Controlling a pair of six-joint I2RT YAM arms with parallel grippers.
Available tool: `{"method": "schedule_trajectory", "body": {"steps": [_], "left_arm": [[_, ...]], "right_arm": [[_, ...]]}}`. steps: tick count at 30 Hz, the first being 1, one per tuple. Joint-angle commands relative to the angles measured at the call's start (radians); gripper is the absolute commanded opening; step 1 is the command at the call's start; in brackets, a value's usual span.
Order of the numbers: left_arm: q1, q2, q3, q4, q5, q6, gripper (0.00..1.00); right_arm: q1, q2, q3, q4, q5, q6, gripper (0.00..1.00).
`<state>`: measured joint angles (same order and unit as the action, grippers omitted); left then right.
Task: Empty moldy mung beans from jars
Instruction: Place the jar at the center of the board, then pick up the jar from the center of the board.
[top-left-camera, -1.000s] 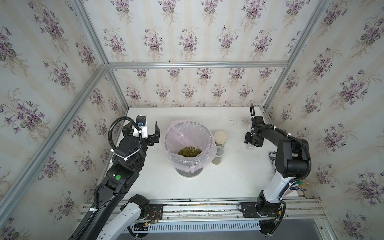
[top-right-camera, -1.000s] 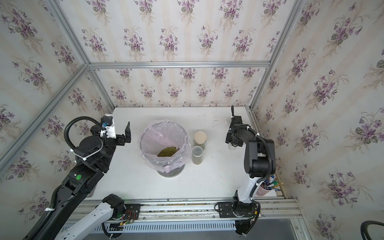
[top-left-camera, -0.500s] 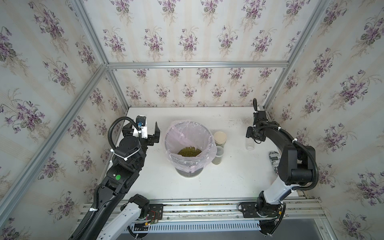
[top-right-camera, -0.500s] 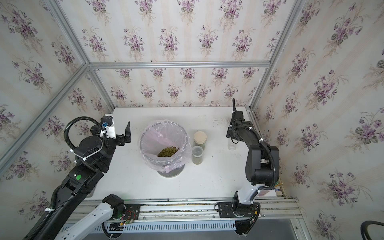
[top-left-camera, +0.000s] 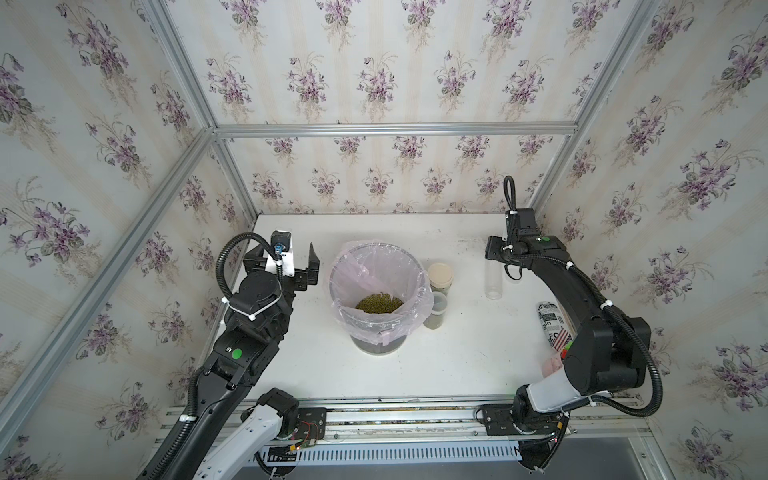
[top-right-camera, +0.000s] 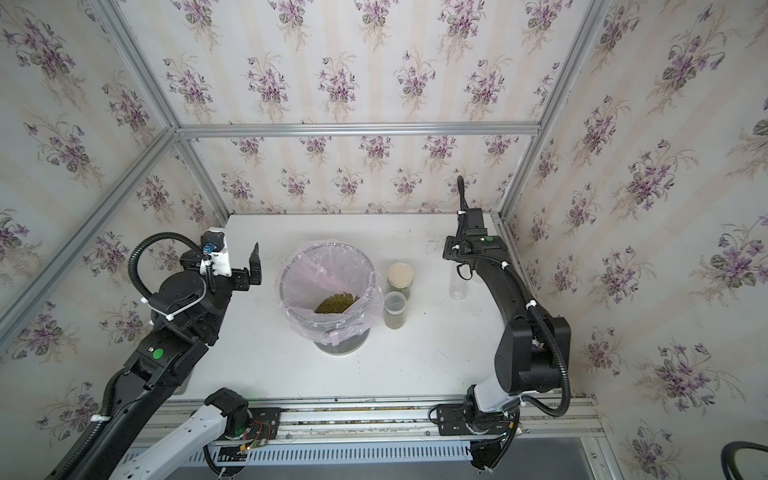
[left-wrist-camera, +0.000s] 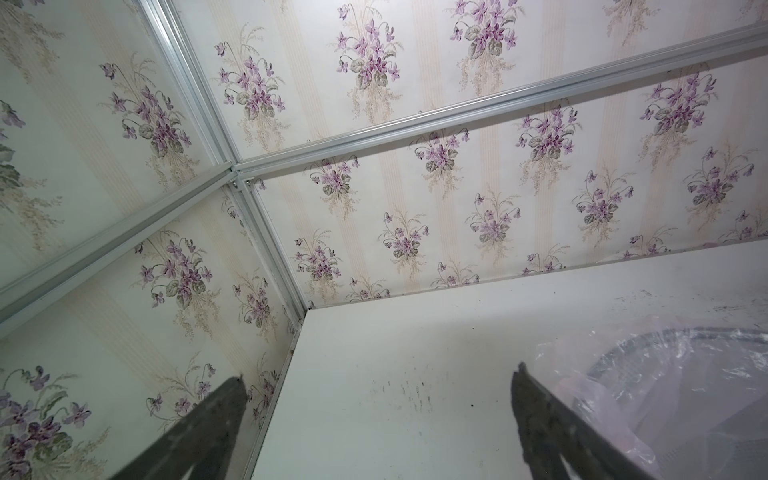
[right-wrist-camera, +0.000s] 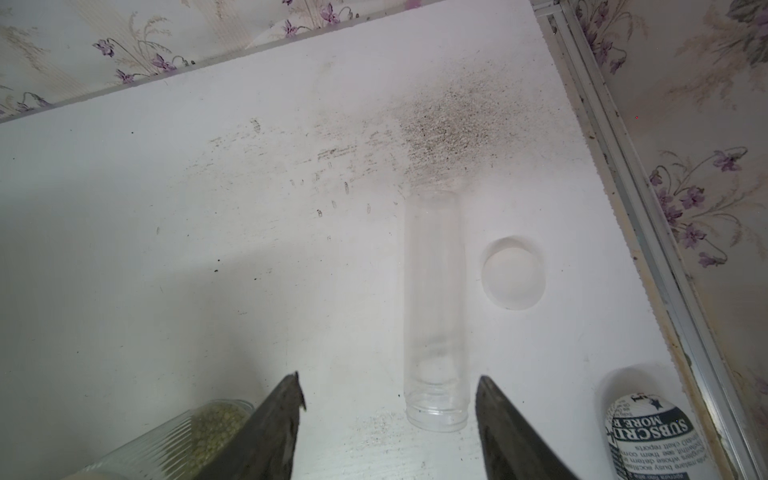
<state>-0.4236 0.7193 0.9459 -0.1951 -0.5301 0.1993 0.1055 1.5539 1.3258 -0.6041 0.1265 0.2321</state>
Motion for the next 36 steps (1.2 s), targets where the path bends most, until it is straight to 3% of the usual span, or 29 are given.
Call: {"method": "schedule_trajectory", "body": {"steps": [1, 14, 22, 26, 36], "left_arm": [[0.002, 0.002, -0.002, 0.038, -0.02, -0.015, 1.0], [0.004, 0.008, -0.01, 0.045, -0.028, -0.009, 1.0], [0.006, 0.009, -0.014, 0.049, -0.03, -0.005, 1.0], [0.008, 0.011, -0.014, 0.049, -0.029, -0.004, 1.0], [0.01, 0.013, -0.018, 0.055, -0.024, -0.003, 1.0]], "right_arm": [[0.006, 0.012, -0.005, 0.0, -0.002, -0.008, 0.65], [0.034, 0.219, -0.01, 0.124, -0.212, 0.01, 0.6], [0.054, 0.324, 0.079, 0.123, -0.191, 0.004, 0.6], [0.058, 0.382, 0.129, 0.067, -0.125, 0.006, 0.6], [0.058, 0.336, 0.102, 0.011, 0.009, 0.013, 0.6]]}}
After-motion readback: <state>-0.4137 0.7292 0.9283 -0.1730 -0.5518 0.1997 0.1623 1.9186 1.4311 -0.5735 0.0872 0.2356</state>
